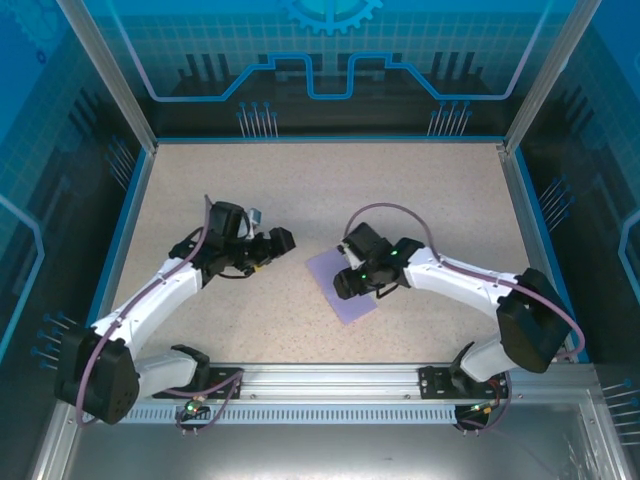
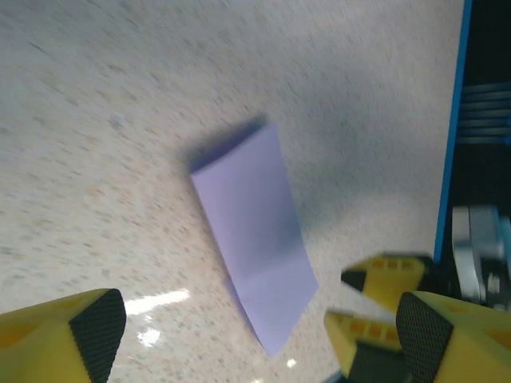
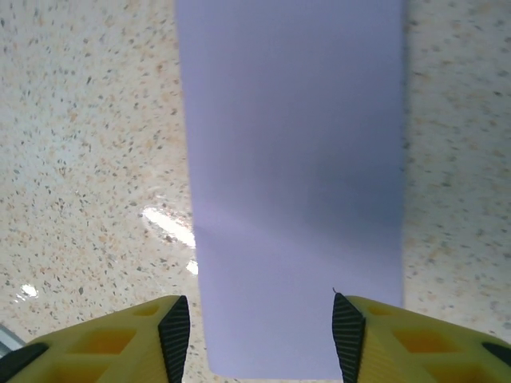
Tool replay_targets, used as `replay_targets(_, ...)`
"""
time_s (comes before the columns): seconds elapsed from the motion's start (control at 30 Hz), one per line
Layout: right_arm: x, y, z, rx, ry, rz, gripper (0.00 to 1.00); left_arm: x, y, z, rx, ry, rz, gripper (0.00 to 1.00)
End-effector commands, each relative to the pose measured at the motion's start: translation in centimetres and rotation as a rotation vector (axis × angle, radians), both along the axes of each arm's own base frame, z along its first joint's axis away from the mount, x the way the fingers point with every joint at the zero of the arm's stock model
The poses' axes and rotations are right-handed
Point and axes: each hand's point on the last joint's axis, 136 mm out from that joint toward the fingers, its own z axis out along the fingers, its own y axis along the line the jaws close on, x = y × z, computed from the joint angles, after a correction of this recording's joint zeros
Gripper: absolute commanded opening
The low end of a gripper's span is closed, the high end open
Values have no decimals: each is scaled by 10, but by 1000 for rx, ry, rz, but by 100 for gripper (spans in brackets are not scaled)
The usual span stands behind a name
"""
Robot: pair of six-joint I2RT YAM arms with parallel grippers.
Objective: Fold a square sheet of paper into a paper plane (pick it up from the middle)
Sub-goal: Turn over the paper at the center of the table, then third fold the triangle at the center of the table.
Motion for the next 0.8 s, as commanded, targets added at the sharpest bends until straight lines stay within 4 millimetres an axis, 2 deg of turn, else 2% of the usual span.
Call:
replay_targets(0.0, -1, -2, 2, 110, 52, 17, 52, -6, -26, -5, -3, -3, -47, 91)
replay_targets(0.17, 6, -28, -6, 157, 104, -65, 51, -11, -64, -15, 4, -6, -110, 88)
replay_targets(0.27, 8, -41, -10, 191, 124, -113, 51, -11, -88, -29, -11, 7, -146, 85)
replay_targets(0.37, 9, -49, -14, 229, 143, -155, 51, -10, -111, -40, 6, 25, -197, 78)
replay_targets(0.47, 10, -57, -16, 235, 146, -180, 51, -11, -126, -57, 52, 62, -236, 64)
replay_targets(0.6, 10, -65, -17, 261, 151, -211, 51, -13, -122, -79, 143, 96, -232, 53)
replay_targets(0.77, 9, -74, -19, 272, 164, -233, 51, -13, -99, -99, 297, 126, -197, 47)
